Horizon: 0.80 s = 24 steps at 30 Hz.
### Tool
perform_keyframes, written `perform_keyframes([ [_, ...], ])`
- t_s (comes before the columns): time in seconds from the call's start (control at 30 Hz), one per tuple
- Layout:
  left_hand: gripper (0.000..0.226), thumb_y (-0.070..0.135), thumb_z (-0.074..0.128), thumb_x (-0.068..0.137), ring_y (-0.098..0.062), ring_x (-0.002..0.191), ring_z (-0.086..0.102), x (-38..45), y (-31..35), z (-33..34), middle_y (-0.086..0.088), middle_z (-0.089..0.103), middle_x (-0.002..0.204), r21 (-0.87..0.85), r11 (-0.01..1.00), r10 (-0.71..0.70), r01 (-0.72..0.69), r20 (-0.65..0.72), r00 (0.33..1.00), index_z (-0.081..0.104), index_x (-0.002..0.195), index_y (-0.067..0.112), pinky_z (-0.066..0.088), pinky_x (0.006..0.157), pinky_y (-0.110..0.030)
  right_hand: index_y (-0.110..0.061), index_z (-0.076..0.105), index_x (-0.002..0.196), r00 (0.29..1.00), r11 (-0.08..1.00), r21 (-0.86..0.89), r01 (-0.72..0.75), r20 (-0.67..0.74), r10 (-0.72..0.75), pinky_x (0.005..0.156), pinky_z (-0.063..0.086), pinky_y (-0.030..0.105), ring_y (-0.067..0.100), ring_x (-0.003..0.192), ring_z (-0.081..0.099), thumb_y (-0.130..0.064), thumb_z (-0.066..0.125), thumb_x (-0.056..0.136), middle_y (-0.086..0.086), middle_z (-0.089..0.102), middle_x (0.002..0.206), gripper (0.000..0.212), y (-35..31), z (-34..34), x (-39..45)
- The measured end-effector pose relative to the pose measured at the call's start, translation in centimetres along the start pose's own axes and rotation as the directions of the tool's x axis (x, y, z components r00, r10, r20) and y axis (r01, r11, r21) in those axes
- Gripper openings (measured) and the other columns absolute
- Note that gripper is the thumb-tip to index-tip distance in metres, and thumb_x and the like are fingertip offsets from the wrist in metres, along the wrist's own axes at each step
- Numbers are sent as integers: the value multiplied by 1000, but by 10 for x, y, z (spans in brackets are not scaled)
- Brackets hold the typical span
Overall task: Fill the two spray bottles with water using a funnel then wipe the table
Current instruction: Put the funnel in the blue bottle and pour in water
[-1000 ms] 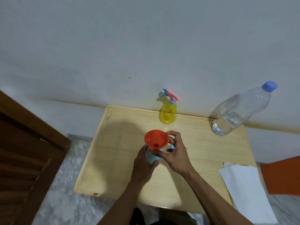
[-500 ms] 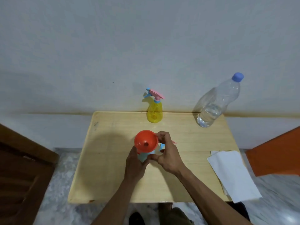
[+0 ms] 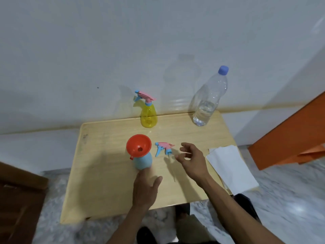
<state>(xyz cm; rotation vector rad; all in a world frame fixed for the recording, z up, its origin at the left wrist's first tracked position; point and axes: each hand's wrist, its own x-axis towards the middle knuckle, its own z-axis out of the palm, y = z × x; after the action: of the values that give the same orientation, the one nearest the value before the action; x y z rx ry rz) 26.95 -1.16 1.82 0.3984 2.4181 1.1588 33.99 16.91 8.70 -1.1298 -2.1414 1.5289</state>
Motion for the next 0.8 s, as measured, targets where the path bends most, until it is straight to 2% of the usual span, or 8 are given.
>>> perform_keyframes([
  [0.17,53,35,75,85,-21,121,55,29,65,35,-5,60,132,-8,996,90,-90,73,993,57,131,15,40,100,-29,-24,64,121,995,998,66,-12,-101,19,73,50,20,10,95,68,-26,76,89,-9,68,108,34,-11,-51,34],
  [0.23,55,33,78,83,-21,118,58,51,96,51,-5,62,129,-43,994,106,-104,54,993,58,130,14,41,98,-26,-24,64,122,984,996,89,24,-179,-8,75,50,22,5,94,67,-28,75,90,-11,68,106,34,-24,-75,58],
  [0.3,59,37,79,79,-22,115,60,73,129,67,-6,63,126,-90,989,119,-115,41,992,57,129,15,46,98,-31,-24,63,123,961,991,94,91,-268,-63,81,53,25,-1,92,65,-28,74,90,-12,68,106,35,-40,-101,83],
  [0.37,67,45,74,73,-24,116,60,94,162,82,-4,63,126,-125,981,151,-147,17,988,55,130,15,49,99,-41,-25,60,125,928,981,80,175,-345,-137,85,52,24,4,98,65,-29,74,90,-10,67,110,37,-57,-128,112],
  [0.43,74,47,72,72,-24,120,59,115,195,97,-5,61,132,-157,970,187,-186,-9,982,51,136,15,49,100,-38,-27,55,129,899,968,47,247,-383,-211,87,50,24,7,104,62,-34,74,90,-9,65,119,44,-74,-152,142],
  [0.6,91,59,66,78,-22,136,47,164,258,129,-4,45,153,-202,949,240,-244,-43,970,30,152,20,42,111,-43,-32,50,142,920,950,14,313,-253,-299,94,47,25,3,115,58,-47,72,91,-14,61,131,58,-105,-188,209],
  [0.7,96,67,62,79,-12,147,32,187,274,141,4,31,162,-264,928,272,-262,2,962,17,156,30,34,117,-39,-35,55,140,930,934,35,355,-110,-350,93,46,20,-1,118,59,-46,71,92,-16,65,126,52,-110,-190,229],
  [0.8,91,69,56,83,-1,147,28,200,280,147,12,27,163,-287,899,351,-330,24,936,12,157,36,33,115,-33,-32,64,132,920,919,45,392,-19,-391,101,47,26,-3,119,60,-42,68,95,-19,68,125,39,-108,-189,241],
])
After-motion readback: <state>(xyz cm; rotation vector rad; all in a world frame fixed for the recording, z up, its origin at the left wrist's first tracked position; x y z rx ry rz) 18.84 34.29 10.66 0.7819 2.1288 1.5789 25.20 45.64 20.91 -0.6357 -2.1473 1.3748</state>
